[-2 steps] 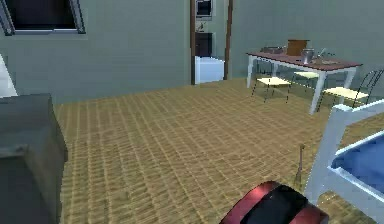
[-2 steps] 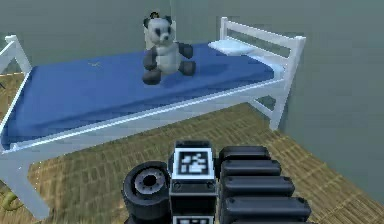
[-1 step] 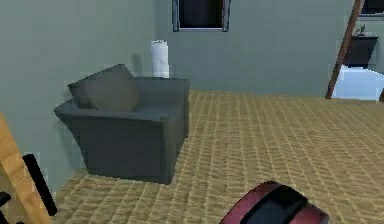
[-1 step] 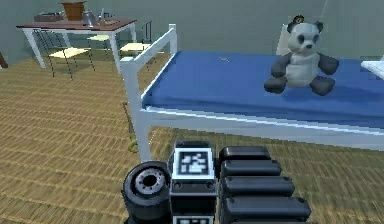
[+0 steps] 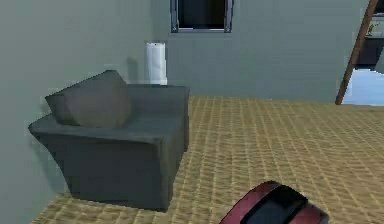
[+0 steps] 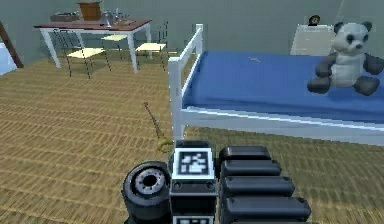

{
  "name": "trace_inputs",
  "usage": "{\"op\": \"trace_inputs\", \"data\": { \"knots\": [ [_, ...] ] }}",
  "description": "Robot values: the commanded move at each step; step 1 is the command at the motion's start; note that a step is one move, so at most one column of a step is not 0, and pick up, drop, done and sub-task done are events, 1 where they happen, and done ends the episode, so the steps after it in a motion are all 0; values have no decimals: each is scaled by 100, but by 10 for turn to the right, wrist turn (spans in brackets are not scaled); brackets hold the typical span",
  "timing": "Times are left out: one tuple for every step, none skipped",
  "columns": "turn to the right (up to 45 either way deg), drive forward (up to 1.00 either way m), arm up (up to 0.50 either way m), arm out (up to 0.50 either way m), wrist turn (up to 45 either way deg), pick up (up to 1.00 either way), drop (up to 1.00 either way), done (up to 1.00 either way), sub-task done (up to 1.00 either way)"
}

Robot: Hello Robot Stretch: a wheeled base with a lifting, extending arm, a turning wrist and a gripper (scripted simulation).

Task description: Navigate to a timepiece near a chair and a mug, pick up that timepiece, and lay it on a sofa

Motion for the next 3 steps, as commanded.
{"op": "trace_inputs", "data": {
  "knots": [
    [450,0,0,0,0,0,0,0,0],
    [0,100,0,0,0,0,0,0,0],
    [30,0,0,0,0,0,0,0,0]
  ]
}}
